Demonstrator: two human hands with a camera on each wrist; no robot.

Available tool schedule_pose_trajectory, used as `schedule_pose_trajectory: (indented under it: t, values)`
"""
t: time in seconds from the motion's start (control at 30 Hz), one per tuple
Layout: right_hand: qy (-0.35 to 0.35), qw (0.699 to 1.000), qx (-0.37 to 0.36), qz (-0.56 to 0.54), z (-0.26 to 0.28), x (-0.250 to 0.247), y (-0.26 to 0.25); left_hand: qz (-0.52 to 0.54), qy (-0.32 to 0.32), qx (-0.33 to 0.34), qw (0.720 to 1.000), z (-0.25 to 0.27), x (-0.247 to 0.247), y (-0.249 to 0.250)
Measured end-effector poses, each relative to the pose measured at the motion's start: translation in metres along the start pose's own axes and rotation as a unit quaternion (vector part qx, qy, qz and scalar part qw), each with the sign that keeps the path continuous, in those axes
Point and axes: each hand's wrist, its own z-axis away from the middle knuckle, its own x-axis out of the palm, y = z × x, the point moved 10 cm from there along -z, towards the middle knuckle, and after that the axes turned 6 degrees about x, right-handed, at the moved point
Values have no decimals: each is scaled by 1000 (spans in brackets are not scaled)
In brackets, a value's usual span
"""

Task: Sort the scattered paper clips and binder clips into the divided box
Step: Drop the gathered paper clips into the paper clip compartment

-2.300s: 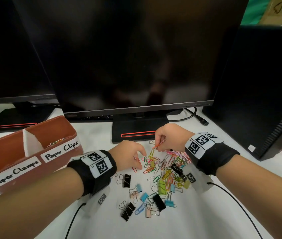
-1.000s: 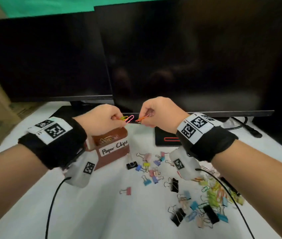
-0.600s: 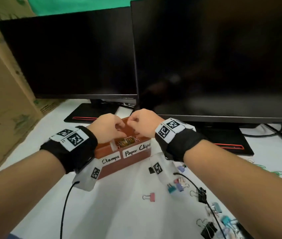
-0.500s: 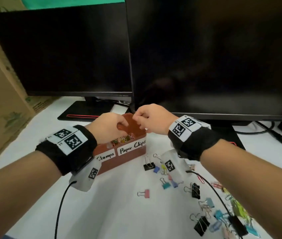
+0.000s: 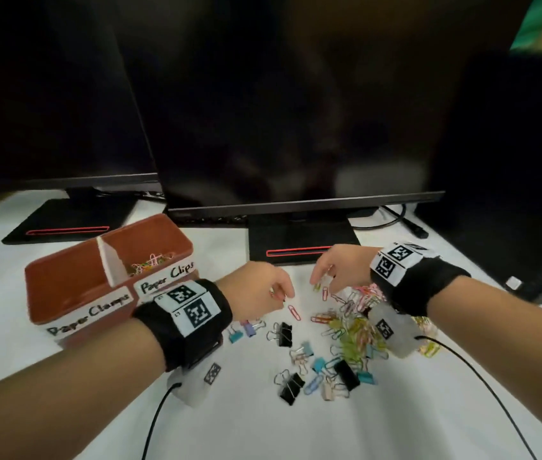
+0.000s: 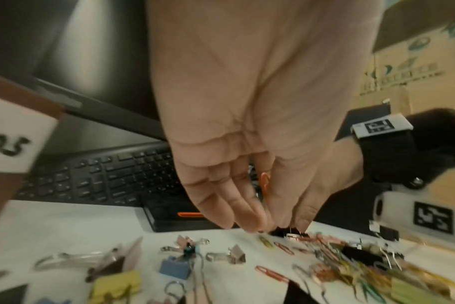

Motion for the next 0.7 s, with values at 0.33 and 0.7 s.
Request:
schedule_pose_trajectory:
  t: [0.33, 0.7]
  values:
    - [-71, 990, -80, 89, -26, 15, -3, -95, -76, 33, 992, -51, 37, 3]
    - [-140, 988, -16, 59, -22, 23, 11, -197, -257, 5, 946, -53, 43, 23]
